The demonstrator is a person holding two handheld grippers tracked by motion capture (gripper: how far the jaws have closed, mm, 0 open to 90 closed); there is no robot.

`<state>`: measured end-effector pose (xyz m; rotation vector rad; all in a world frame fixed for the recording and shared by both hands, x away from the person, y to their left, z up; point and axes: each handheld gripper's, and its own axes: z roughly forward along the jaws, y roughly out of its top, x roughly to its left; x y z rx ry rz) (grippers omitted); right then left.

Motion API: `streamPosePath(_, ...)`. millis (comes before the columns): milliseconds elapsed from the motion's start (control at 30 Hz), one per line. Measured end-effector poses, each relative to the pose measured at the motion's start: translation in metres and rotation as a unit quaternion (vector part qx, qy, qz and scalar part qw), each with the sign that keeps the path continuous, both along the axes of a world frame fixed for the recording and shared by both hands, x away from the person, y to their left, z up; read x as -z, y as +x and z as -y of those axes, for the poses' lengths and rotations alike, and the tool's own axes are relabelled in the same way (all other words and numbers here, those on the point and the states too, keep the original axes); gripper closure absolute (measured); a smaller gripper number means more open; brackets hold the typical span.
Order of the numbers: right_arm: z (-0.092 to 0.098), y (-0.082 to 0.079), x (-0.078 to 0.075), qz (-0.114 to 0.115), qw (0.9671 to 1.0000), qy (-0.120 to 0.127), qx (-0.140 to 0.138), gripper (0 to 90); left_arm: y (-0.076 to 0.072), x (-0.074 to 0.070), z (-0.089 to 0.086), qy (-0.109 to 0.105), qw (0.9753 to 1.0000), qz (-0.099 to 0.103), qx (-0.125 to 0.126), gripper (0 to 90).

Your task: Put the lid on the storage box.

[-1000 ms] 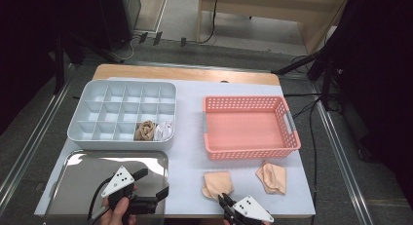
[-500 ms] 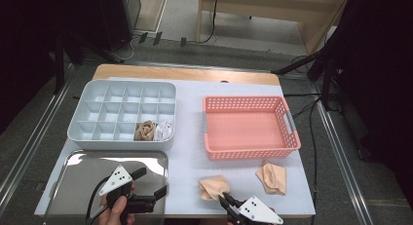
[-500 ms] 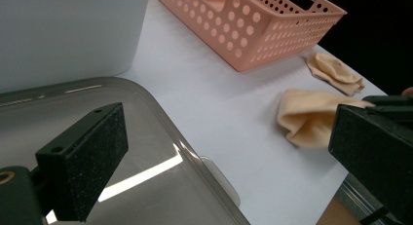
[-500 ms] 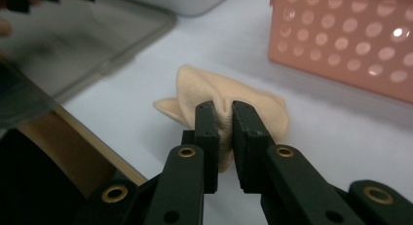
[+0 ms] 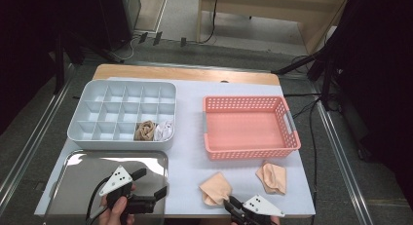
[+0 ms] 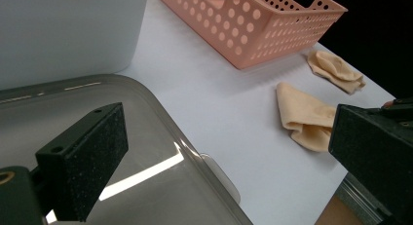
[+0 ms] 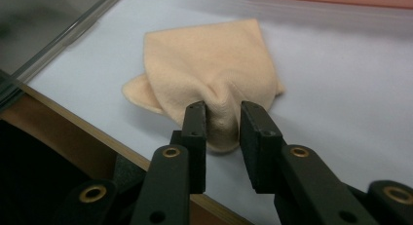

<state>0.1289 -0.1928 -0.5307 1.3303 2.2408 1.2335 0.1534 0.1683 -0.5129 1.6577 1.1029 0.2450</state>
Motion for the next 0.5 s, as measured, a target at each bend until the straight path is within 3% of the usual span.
streamPosePath(67,0.0023,0.0006,0.0015,-0.005,1.0000,0.000,0.004,73.3,0.0004,0.0002,-0.0007,-0.003,1.0000,-0.001,-0.003,1.5)
streamPosePath(167,0.0052,0.0005,0.0020,-0.016,0.9998,0.006,0.013,80.3,0.0003,0.0001,-0.0010,-0.003,1.0000,-0.001,-0.002,1.5)
streamPosePath(300,0.0057,-0.0002,-0.0005,-0.010,0.9999,0.003,0.009,89.9,-0.0001,-0.0003,-0.0008,-0.002,1.0000,0.001,-0.001,1.5)
streamPosePath(433,0.0073,-0.0005,-0.0028,-0.005,0.9999,0.008,0.011,89.1,-0.0006,-0.0007,-0.0004,-0.001,1.0000,0.001,0.001,1.5)
streamPosePath(500,0.0084,-0.0006,-0.0022,-0.005,0.9997,0.021,0.012,80.3,-0.0009,-0.0008,-0.0001,-0.001,1.0000,0.002,0.001,1.5)
